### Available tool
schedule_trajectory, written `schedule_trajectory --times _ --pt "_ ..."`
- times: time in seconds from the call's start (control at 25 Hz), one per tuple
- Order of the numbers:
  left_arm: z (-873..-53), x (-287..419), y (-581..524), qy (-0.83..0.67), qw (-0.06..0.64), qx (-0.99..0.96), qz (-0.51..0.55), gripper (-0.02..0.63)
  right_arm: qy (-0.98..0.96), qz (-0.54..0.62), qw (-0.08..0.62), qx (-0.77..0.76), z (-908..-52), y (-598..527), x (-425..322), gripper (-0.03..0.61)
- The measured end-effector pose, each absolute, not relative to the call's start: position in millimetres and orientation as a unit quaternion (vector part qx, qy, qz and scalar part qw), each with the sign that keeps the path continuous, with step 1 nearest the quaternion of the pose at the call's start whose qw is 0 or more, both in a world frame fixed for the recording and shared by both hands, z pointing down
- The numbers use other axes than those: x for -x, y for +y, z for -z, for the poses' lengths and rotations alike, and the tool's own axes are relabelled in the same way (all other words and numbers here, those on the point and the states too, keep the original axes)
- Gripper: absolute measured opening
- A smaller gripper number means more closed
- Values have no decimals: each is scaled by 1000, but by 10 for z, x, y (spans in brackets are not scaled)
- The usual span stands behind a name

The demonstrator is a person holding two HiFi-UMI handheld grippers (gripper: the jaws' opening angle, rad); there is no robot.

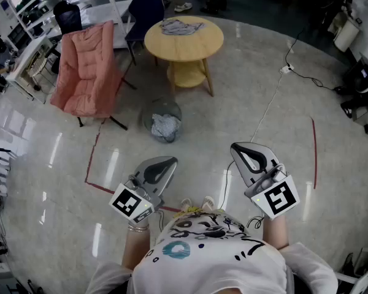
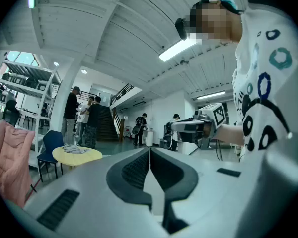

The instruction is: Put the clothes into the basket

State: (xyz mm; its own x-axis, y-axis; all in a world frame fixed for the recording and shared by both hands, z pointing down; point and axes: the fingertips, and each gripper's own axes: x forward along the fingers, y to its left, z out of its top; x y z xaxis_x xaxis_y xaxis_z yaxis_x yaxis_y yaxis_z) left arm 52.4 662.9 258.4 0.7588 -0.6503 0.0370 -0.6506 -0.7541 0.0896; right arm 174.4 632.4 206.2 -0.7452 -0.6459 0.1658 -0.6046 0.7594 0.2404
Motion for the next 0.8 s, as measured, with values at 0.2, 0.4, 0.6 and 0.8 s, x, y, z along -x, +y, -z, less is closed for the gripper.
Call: schedule_trajectory --times 0.2,0.4,0.6,0.8 --pt "-2611 -608 6648 -346 50 -937 -3 17 -930 88 120 -336 -2081 6351 -1814 28" --pt "-2595 -655 6635 -345 50 -937 -4 15 -930 83 118 -338 -2076 6344 -1864 28" --pt "-2597 -697 6636 -348 51 -936 -7 16 -932 63 93 -343 -2034 6322 -1954 29" --pt "-2657 -810 6580 -350 50 -935 -10 16 -932 66 96 -342 -2141 6278 -2067 29"
